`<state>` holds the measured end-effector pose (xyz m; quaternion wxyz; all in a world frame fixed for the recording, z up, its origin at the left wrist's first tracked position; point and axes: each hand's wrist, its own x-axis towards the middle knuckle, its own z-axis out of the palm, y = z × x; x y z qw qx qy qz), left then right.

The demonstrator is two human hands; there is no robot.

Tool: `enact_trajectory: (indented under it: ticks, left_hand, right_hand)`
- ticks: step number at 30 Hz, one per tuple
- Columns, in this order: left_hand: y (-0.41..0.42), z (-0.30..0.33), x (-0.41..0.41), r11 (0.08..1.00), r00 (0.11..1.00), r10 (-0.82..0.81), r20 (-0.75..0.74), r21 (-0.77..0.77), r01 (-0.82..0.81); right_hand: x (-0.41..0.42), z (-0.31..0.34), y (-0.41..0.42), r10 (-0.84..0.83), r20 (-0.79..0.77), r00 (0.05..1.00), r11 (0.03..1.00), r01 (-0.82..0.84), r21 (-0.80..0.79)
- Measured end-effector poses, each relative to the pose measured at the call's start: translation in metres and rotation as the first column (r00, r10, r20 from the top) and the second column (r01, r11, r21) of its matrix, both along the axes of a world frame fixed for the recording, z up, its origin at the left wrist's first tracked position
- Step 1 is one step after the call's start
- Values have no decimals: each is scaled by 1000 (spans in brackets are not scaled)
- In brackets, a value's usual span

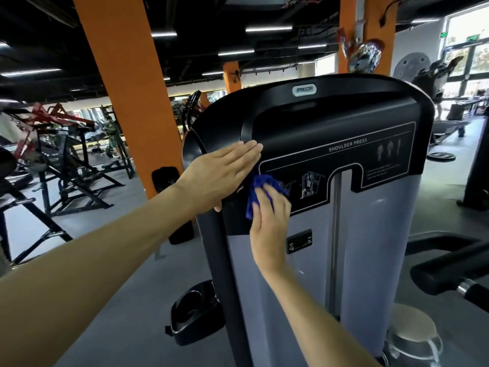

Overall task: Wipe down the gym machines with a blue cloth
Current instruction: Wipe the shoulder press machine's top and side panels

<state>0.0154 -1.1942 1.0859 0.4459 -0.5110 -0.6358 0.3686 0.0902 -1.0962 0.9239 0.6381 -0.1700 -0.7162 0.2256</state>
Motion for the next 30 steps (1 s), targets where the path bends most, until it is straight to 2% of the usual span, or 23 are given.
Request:
enact_trajectory:
  ticks: [3, 7, 9, 11, 13, 16, 20, 22, 24, 28, 30]
  left_hand:
    - [-11, 2, -5, 989, 995, -66, 74, 141, 55]
    - [-30, -16, -7, 956, 994, -98, 38, 280, 83]
    - [-35, -27, -8, 932, 990, -137, 33, 343, 118]
    - [-39, -33, -8, 905, 984, -168, 55, 406, 132]
    - [-43, -34, -8, 880, 983, -157, 98, 466, 94]
    - [-49, -39, -8, 868, 989, -103, 106, 496, 37]
    - [-57, -59, -6, 878, 993, -68, 97, 478, 13]
    - [-61, -71, -3, 893, 995, -30, 92, 450, -15]
    - [-64, -80, 1, 894, 994, -13, 113, 446, -39]
    - [-66, -85, 1, 892, 988, -23, 155, 450, -50]
    - [-64, -82, 1, 889, 986, -27, 167, 456, -53]
  right_hand:
    - [13, -41, -3, 101, 55, 993, 994, -98, -47]
    - [20, -22, 1, 200, 10, 980, 972, -197, -130]
    - [21, 5, 2, 220, -42, 975, 974, -222, -46]
    - [19, 38, 9, 214, -74, 974, 970, -203, 135]
    - [13, 69, 20, 161, -19, 987, 928, -144, 343]
    - [2, 79, 33, 20, 85, 996, 813, -65, 578]
    - [13, 3, 58, -136, 133, 982, 546, -38, 837]
    - [24, -33, 65, -199, 229, 953, 463, -114, 879]
    - [25, -29, 67, -224, 275, 935, 428, -159, 889]
    - [17, 46, 57, -264, 189, 946, 500, -34, 866]
    - [15, 53, 50, -267, 156, 951, 531, 10, 847]
